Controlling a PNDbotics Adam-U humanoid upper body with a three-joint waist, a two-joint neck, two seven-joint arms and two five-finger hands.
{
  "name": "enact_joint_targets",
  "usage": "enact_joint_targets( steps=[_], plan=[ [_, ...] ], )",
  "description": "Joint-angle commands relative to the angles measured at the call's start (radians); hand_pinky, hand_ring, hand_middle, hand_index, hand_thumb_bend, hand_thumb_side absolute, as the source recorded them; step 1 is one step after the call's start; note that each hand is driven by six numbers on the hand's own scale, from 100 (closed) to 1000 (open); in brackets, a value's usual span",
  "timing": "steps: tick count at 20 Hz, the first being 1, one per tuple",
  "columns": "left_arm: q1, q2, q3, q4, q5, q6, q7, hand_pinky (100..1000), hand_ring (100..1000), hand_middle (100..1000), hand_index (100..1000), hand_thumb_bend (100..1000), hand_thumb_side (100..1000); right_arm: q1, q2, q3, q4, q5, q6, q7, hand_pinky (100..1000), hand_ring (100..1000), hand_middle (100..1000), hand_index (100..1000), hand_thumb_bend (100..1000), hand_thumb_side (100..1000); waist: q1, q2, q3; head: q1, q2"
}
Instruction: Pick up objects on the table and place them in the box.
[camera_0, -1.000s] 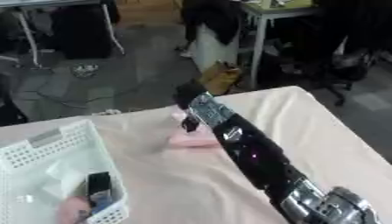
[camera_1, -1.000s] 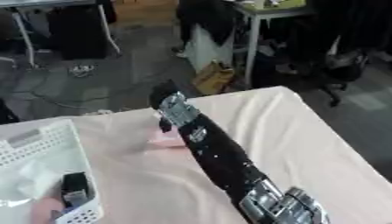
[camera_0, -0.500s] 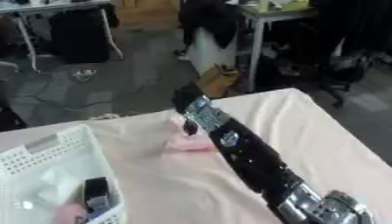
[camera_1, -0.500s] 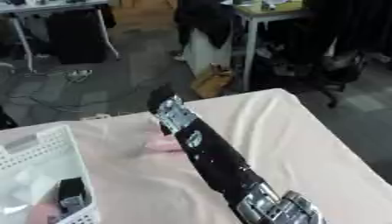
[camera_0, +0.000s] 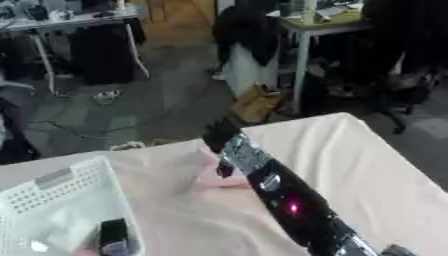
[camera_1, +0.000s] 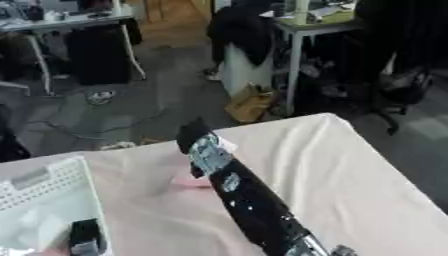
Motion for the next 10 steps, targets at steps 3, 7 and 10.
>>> enact_joint_targets(
  steps=[3, 7, 10],
  plan=[
    [-0.024, 0.004, 0.011, -0.013, 0.002, 0.004, 0.004, 841, 930, 810, 857, 100, 832, -0.015, -0.006, -0.009, -0.001, -0.049, -0.001, -0.045, 1000, 1000, 1000, 1000, 620, 415, 0.021, 0.007, 0.004, 0.008, -0.039],
    [-0.026, 0.006, 0.013, -0.013, 0.001, 0.006, 0.005, 840, 930, 810, 855, 100, 833, -0.009, -0.008, -0.009, 0.002, -0.054, 0.005, -0.070, 1000, 1000, 1000, 1000, 617, 428, 0.026, 0.008, 0.009, 0.003, -0.041],
    [-0.027, 0.006, 0.015, -0.013, 0.000, 0.007, 0.008, 841, 930, 810, 855, 100, 832, -0.008, -0.011, -0.009, 0.007, -0.045, 0.012, -0.087, 1000, 1000, 1000, 1000, 626, 435, 0.026, 0.008, 0.012, -0.001, -0.042]
  ],
)
